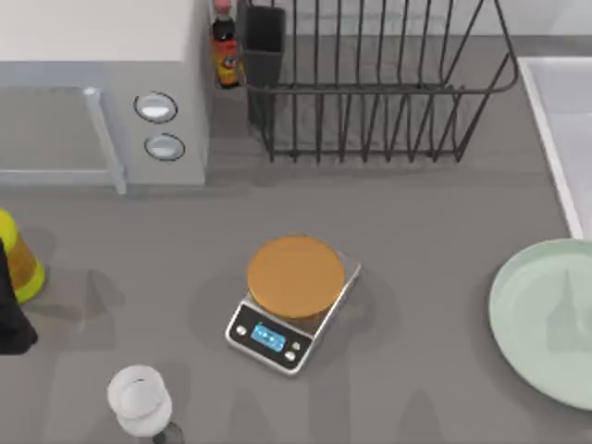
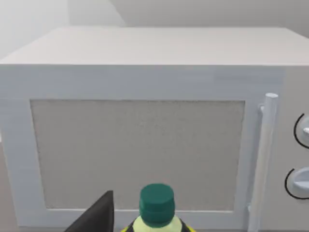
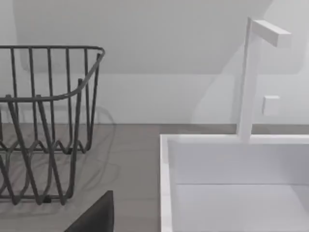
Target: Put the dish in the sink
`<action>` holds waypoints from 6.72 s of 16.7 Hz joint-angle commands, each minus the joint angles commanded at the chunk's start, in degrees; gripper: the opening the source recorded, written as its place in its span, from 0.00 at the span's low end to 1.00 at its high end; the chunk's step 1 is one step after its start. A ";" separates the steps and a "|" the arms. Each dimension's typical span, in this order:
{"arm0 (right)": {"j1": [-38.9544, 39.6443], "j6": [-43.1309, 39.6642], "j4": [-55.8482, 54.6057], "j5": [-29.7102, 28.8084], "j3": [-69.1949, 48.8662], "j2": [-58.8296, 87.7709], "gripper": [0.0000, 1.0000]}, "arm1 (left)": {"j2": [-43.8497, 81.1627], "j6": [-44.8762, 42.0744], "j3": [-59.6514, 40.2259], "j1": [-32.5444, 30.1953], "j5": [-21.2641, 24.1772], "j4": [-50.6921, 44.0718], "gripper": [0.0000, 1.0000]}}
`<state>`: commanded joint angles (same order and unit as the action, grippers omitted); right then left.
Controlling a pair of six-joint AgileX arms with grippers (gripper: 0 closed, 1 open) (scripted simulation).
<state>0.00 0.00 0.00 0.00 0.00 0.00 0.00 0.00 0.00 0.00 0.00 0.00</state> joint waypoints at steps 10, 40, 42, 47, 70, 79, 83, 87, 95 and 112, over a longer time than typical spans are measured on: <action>0.00 0.00 0.00 0.00 0.00 0.00 1.00 | 0.00 0.00 0.00 0.00 0.00 0.00 1.00; 16.02 16.51 41.11 -0.01 -47.91 65.78 1.00 | 0.00 0.00 0.00 0.00 0.00 0.00 1.00; 18.39 18.96 47.19 -0.01 -55.01 76.36 1.00 | 0.00 0.00 0.00 0.00 0.00 0.00 1.00; 22.73 23.43 58.32 -0.01 -67.98 95.43 1.00 | 0.00 0.00 0.00 0.00 0.00 0.00 1.00; 24.02 24.91 38.39 -0.06 -58.61 110.22 1.00 | 0.00 0.00 0.00 0.00 0.00 0.00 1.00; 24.02 24.91 38.39 -0.06 -58.61 110.22 0.40 | 0.00 0.00 0.00 0.00 0.00 0.00 1.00; 24.02 24.91 38.39 -0.06 -58.61 110.22 0.10 | 0.00 0.00 0.00 0.00 0.00 0.00 1.00; 24.02 24.91 38.39 -0.06 -58.61 110.22 0.00 | 0.00 0.00 0.00 0.00 0.00 0.00 1.00; 23.32 24.86 38.94 -0.36 -61.08 106.27 0.00 | 0.00 0.00 0.00 0.00 0.00 0.00 1.00; 22.67 24.17 96.04 -0.28 -115.31 103.42 0.00 | 0.00 0.00 0.00 0.00 0.00 0.00 1.00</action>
<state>22.67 24.17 96.04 -0.28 -115.31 103.42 0.00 0.00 0.00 0.00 0.00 0.00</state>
